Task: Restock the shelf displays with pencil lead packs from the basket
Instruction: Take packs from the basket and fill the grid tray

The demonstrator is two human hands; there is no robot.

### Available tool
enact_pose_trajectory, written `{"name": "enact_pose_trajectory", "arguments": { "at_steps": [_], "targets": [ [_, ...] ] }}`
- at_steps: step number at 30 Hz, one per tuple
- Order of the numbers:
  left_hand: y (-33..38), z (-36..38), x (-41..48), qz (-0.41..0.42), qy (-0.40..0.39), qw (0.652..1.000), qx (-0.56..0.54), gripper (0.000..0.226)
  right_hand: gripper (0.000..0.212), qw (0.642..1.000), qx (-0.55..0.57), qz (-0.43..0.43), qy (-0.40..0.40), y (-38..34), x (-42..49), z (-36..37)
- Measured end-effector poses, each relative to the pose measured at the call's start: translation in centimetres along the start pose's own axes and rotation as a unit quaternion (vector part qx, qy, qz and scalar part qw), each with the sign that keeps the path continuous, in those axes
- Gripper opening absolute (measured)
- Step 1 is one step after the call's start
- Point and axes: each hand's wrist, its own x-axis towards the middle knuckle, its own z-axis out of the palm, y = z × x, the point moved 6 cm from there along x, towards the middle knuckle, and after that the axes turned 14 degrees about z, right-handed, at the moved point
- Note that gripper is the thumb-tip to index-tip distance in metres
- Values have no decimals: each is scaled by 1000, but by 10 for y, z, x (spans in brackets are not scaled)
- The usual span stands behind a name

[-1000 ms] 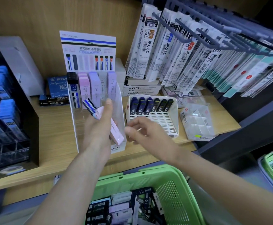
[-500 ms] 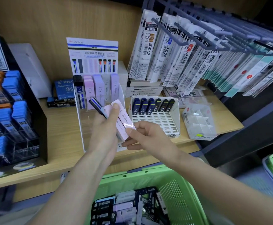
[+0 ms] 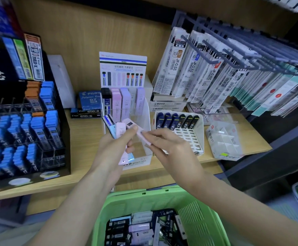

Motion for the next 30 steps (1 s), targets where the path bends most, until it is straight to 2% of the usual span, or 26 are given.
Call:
{"name": "enact_pose_trajectory", "arguments": {
  "at_steps": [3,6,8,12,15,17,20,22,25,30],
  "targets": [
    [4,-12,0,4,11,1000,4,14,34,998,-31,-24,-42,-10,-6,7],
    [15,-19,-2,48,-22,997,55,7,36,990,56,71,-104,-15,-6,8],
    [21,-20,-7,67,-73,988,118,5,35,980,104,136,-101,-16,0,4],
    [21,-18,-18,60,-163,967,187,9,31,959,149,189,-146,-22,15,8],
    [23,-25,-20,46,-166,966,192,11,17,947,185,195,-174,-27,19,9],
    [27,-29,-20,36,-168,970,172,10,17,938,229,202,-167,-29,21,7],
    [26,-31,-23,1,-201,968,151,25,17,903,325,231,-159,-30,26,0],
    [24,-31,-26,-29,-217,968,127,33,16,899,341,218,-169,-33,28,-3],
    [28,-38,-24,-18,-170,982,79,19,22,904,336,199,-171,-39,28,-6],
    [38,-58,-13,77,-66,980,172,18,37,896,296,241,-227,-40,19,5]
  ]
}}
